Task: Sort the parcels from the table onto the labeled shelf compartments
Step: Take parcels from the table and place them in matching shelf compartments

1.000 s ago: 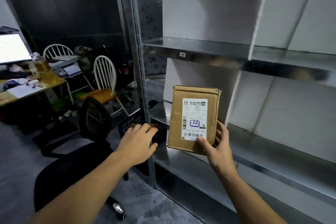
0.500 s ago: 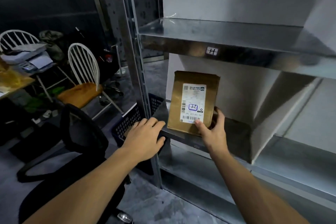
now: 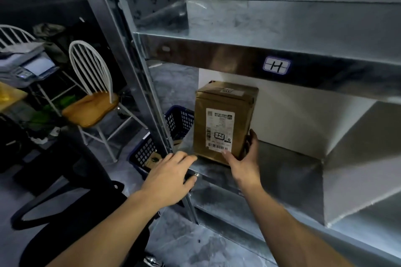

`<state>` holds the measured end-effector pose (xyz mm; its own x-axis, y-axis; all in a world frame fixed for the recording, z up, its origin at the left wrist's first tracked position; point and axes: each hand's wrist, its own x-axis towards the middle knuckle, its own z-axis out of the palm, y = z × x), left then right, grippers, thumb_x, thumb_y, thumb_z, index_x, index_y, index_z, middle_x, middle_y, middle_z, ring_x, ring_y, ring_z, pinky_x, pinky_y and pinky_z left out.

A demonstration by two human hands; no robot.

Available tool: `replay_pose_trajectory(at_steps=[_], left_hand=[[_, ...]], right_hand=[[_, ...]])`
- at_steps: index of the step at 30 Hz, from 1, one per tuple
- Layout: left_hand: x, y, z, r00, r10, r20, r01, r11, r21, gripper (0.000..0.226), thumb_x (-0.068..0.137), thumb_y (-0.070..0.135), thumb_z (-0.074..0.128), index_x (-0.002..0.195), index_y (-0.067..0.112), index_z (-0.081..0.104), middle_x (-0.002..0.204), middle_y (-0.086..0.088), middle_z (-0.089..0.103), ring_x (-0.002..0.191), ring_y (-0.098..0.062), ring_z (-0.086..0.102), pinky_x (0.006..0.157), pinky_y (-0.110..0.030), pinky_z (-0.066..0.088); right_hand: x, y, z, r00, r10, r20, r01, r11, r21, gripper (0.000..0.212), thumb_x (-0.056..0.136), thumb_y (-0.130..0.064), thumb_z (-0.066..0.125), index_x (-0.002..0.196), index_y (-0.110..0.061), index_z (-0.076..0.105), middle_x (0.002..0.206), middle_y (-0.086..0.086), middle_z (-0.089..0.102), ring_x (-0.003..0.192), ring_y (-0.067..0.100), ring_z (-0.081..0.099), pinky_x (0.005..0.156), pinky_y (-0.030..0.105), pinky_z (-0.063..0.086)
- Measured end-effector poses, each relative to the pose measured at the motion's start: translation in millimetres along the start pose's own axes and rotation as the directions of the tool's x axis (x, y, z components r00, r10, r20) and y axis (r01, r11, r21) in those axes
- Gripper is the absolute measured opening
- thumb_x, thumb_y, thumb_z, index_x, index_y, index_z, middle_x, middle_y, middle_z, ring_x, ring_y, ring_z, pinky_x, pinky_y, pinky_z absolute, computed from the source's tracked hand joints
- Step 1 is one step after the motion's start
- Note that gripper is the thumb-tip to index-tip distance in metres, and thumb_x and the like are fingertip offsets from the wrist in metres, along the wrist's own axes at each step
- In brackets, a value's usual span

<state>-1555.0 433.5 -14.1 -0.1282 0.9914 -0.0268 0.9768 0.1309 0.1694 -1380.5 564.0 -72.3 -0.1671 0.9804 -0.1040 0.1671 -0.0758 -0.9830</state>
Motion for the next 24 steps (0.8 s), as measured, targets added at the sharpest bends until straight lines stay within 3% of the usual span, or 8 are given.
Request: replay_pose_trajectory(at_steps=[4, 9, 20, 24], left_hand=[[7, -10, 4, 1.000, -0.001, -0.019, 0.001, 1.000, -0.023, 0.057, 0.094, 0.054, 0.044, 0.146, 0.034, 0.032, 0.135, 0.014, 0.040, 0.123, -0.012, 0.040, 0.104, -0.032, 0.038], [7, -18, 9, 1.000, -0.012, -0.011, 0.011, 1.000, -0.025, 0.058, 0.094, 0.054, 0.045, 0.146, 0.034, 0.031, 0.135, 0.014, 0.040, 0.123, -0.011, 0.039, 0.104, -0.031, 0.037], [0, -43, -3, 0.999, 0.026, 0.038, -0.026, 1.000, 0.000, 0.057, 0.094, 0.055, 0.043, 0.146, 0.036, 0.028, 0.138, 0.014, 0.037, 0.124, -0.015, 0.040, 0.101, -0.038, 0.040], [-16, -49, -11, 0.995, 0.091, 0.050, -0.092, 0.996, 0.017, 0.057, 0.094, 0.054, 0.043, 0.146, 0.036, 0.028, 0.139, 0.013, 0.038, 0.125, -0.016, 0.040, 0.101, -0.038, 0.040]], right_hand=[[16, 4, 8, 0.999, 0.017, 0.039, -0.016, 0.999, -0.032, 0.095, 0.079, -0.025, 0.082, 0.142, -0.057, 0.019, 0.149, -0.008, 0.044, 0.136, 0.021, 0.046, 0.111, 0.052, 0.042], [19, 17, 12, 0.998, 0.048, 0.030, -0.046, 0.998, -0.053, 0.095, 0.076, -0.026, 0.085, 0.137, -0.060, 0.021, 0.148, -0.011, 0.044, 0.134, 0.018, 0.048, 0.110, 0.051, 0.043], [-1, 6, 17, 0.999, 0.041, 0.005, -0.038, 0.958, -0.283, 0.092, 0.083, -0.033, 0.079, 0.148, -0.045, 0.016, 0.144, 0.004, 0.052, 0.124, 0.031, 0.057, 0.099, 0.043, 0.050], [-43, 1, 4, 0.998, -0.009, -0.060, -0.017, 0.908, -0.420, 0.068, 0.092, -0.035, 0.070, 0.150, -0.028, 0.036, 0.149, 0.014, 0.043, 0.134, 0.034, 0.046, 0.109, 0.043, 0.040]])
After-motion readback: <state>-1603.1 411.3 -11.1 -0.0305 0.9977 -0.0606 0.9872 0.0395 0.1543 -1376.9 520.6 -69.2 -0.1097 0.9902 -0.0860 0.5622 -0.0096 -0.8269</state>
